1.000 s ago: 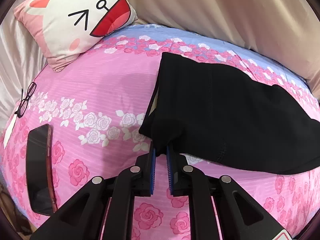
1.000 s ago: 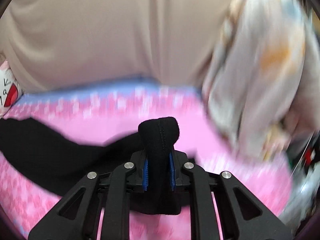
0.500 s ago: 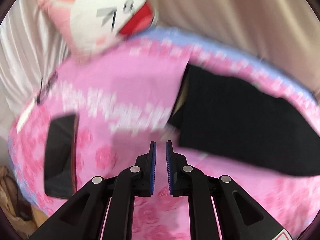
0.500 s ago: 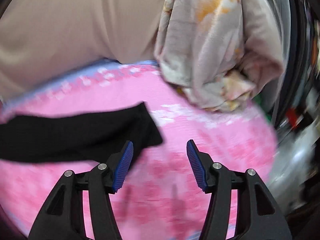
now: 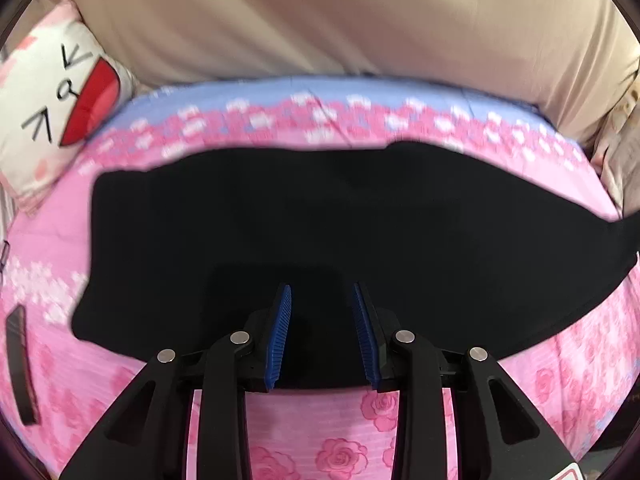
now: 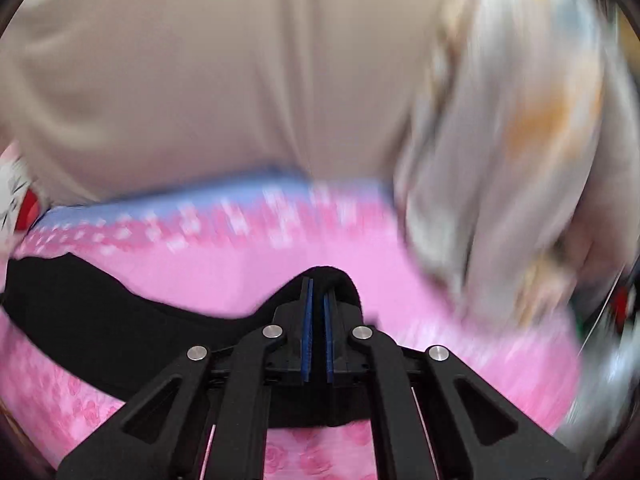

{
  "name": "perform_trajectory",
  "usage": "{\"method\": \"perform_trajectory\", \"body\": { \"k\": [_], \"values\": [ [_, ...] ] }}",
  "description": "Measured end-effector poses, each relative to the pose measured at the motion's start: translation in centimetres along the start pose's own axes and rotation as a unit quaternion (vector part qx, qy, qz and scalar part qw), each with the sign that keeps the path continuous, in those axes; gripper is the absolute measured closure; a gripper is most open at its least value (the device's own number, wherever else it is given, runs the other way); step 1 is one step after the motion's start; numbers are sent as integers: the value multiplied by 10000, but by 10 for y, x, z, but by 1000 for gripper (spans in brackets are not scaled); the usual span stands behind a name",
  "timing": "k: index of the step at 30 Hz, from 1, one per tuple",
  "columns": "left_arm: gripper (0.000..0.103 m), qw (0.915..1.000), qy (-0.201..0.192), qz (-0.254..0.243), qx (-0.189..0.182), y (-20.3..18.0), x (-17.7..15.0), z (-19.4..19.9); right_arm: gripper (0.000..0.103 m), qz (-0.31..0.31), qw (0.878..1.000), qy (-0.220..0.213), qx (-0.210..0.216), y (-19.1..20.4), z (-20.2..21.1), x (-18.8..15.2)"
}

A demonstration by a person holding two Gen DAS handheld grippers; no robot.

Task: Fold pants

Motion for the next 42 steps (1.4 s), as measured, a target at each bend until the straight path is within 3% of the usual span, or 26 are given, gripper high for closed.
{"method": "perform_trajectory", "body": {
  "k": [1,2,3,5,8,11,13,14,15,16,17,18,19,20,22,23,24,26,28,30,32,35,37,38,40,42],
  "values": [
    [72,10000,47,-19,14,-2,-6,-4,90,230,9993,141,-269,-5,3,-19],
    [72,9999,106,-24,37,-3,-12,-9,79,76,9959,757,-493,-23,-4,-63],
    [72,9999,163,-23,54,-2,-18,-13,51,-206,9901,1220,-657,-38,-9,-98],
    [72,9998,210,-11,68,0,-26,-14,50,-895,9783,1703,-765,-60,2,-163],
    [72,9994,263,-113,170,-2,-26,-13,49,-1792,9745,1280,-431,-63,27,-176],
    [72,9996,132,-177,155,-11,-16,-2,49,-2470,9637,994,206,-56,22,-151],
    [72,9999,11,-125,-13,-23,-7,6,21,-2815,9498,1190,669,-51,-3,-138],
    [72,9999,-53,-107,-121,-30,-3,11,17,-2809,9478,1371,630,-50,-22,-136],
    [72,9997,-110,-100,-218,-38,0,15,16,-2715,9478,1557,613,-50,-39,-137],
    [72,9993,-161,-109,-309,-48,1,20,32,-2590,9477,1772,584,-47,-54,-137],
    [72,9991,-181,-136,-367,-54,0,22,52,-2477,9471,1922,682,-41,-65,-136],
    [72,9988,-199,-179,-412,-60,0,25,94,-2231,9498,2039,806,-33,-79,-128],
    [72,9986,-223,-211,-426,-66,0,28,94,-1836,9603,1998,649,-30,-84,-116],
    [72,9985,-227,-235,-438,-70,1,29,94,-967,9790,1769,296,-20,-81,-84],
    [72,9985,-238,-276,-400,-73,3,32,95,103,9967,810,-13,1,-52,-22],
    [72,9986,-244,-299,-368,-73,4,33,95,783,9964,91,-298,15,-21,10],
    [72,9986,-246,-311,-341,-73,4,34,94,1277,9897,-215,-611,22,-5,19],
    [72,9986,-231,-292,-387,-71,2,35,82,2004,9718,-235,-1221,21,10,3],
    [72,9984,-213,-272,-442,-69,-4,36,35,1752,9729,688,-1346,-8,3,-68],
    [72,9983,-164,-311,-468,-70,-11,36,34,1372,9670,1537,-1497,-31,9,-139],
    [72,9980,-156,-430,-441,-76,-15,39,34,785,9693,1807,-1471,-42,26,-173],
    [72,9962,-310,-652,-482,-98,-7,48,29,-763,9833,1346,-955,-50,51,-162],
    [64,9938,-526,-727,-661,-120,4,58,26,-1385,9822,1143,-554,-48,42,-139],
    [57,9924,-648,-711,-762,-132,10,64,26,-1542,9813,1091,-360,-45,33,-127],
    [54,9899,-769,-686,-976,-153,14,73,26,-1743,9787,1077,117,-38,-9,-106],
    [54,9883,-822,-625,-1126,-165,13,81,27,-1601,9769,1412,144,-35,-52,-102]
  ]
}}
Point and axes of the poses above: each gripper's, at about its wrist camera, not at the fingertips, and z roughly against the way its jaws point, y to its left, x to its top, the point moved 9 cm from there along -z, roughly the way its jaws point, and after that the axes turned 12 degrees about x, right-handed, at the moved point
